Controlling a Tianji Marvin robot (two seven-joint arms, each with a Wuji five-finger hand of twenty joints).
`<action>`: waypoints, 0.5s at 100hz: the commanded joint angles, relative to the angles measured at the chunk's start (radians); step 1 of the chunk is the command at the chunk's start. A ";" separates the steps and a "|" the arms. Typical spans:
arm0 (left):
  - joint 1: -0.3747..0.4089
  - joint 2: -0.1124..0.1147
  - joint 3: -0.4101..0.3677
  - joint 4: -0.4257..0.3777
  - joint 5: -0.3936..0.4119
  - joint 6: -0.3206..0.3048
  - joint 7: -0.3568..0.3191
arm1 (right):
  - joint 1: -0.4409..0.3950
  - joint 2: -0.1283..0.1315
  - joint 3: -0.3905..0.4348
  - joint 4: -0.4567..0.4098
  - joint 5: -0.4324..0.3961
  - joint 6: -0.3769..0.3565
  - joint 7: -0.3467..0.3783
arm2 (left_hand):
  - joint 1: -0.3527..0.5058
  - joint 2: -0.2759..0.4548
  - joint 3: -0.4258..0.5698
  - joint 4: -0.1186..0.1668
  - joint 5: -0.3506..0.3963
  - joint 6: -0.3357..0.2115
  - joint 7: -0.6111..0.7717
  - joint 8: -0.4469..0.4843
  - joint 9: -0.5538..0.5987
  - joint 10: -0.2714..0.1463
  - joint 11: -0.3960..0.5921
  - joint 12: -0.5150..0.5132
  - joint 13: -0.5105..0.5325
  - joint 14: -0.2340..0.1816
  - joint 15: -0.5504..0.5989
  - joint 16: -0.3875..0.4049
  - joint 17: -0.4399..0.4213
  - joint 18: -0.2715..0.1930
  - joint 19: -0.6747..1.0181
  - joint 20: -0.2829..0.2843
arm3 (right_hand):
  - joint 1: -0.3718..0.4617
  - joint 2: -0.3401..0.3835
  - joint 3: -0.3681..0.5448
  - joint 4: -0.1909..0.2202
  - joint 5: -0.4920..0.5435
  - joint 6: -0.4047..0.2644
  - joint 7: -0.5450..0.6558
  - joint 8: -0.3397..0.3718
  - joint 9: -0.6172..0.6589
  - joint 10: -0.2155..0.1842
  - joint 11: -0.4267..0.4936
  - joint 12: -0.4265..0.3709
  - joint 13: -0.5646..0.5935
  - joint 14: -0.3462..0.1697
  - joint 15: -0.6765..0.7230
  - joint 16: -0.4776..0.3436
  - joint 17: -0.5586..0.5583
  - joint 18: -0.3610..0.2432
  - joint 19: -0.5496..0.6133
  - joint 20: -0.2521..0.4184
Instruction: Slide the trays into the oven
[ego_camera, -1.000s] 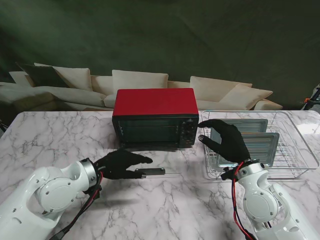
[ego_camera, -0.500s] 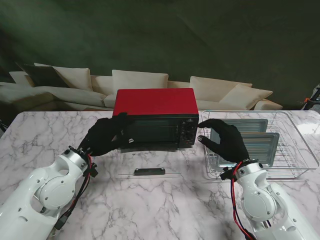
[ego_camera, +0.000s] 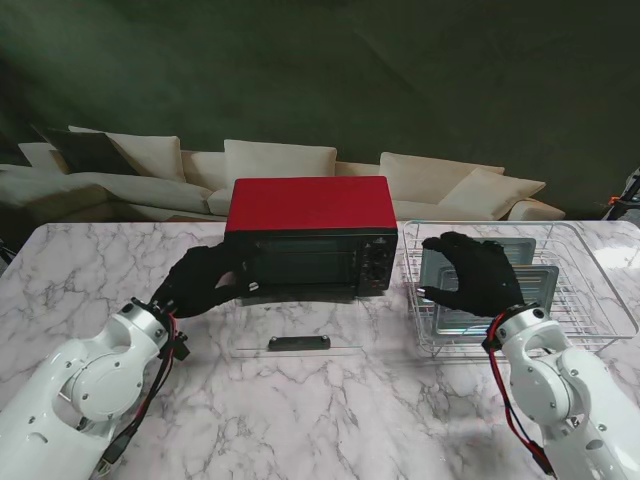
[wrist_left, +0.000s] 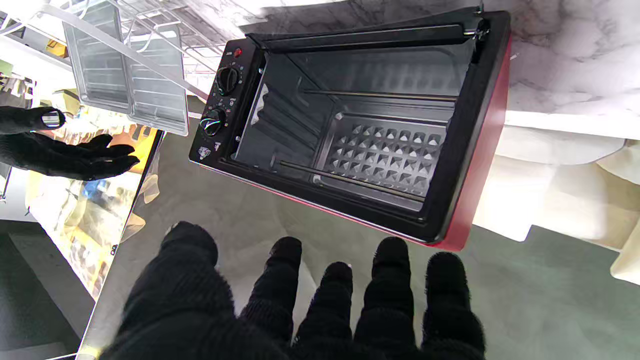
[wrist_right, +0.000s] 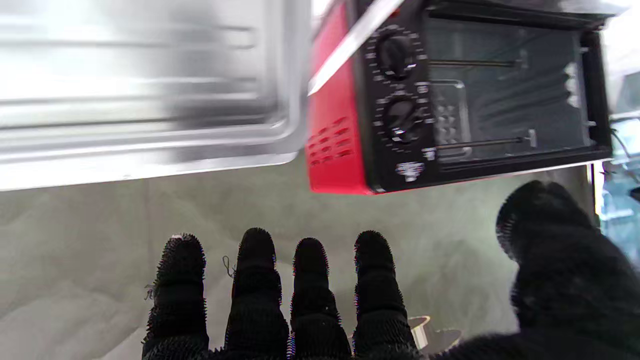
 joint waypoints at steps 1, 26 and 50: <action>-0.001 0.001 0.001 -0.013 0.004 0.001 -0.021 | 0.021 0.021 0.027 0.020 0.005 0.004 0.008 | 0.009 0.046 -0.020 -0.020 0.026 0.001 0.002 0.011 0.006 -0.013 0.006 -0.010 -0.004 0.001 -0.002 0.004 -0.015 0.018 -0.022 0.022 | -0.057 -0.044 -0.004 -0.029 0.007 0.025 -0.003 -0.011 -0.051 -0.002 0.007 -0.005 -0.039 -0.028 -0.033 -0.026 -0.030 -0.040 -0.032 0.005; -0.018 0.003 0.015 -0.016 0.001 0.004 -0.039 | 0.071 0.043 0.072 0.099 -0.124 0.000 0.006 | 0.007 0.045 -0.022 -0.021 0.025 -0.001 0.001 0.013 0.008 -0.012 0.007 -0.010 -0.002 0.001 -0.003 0.004 -0.013 0.019 -0.025 0.026 | -0.122 -0.085 0.031 -0.047 0.102 0.043 0.070 0.092 -0.011 0.022 0.141 0.093 0.029 -0.022 0.059 0.042 0.004 -0.038 -0.021 0.038; -0.015 0.005 0.015 -0.022 0.002 0.013 -0.051 | 0.094 0.058 0.084 0.176 -0.211 0.046 -0.001 | 0.007 0.045 -0.021 -0.021 0.024 -0.001 -0.001 0.014 0.008 -0.012 0.006 -0.010 -0.003 0.002 -0.004 0.004 -0.013 0.020 -0.028 0.029 | -0.170 -0.079 0.031 -0.057 0.134 0.052 0.088 0.132 -0.012 0.027 0.171 0.156 0.020 -0.021 0.140 0.093 -0.002 -0.043 -0.001 0.035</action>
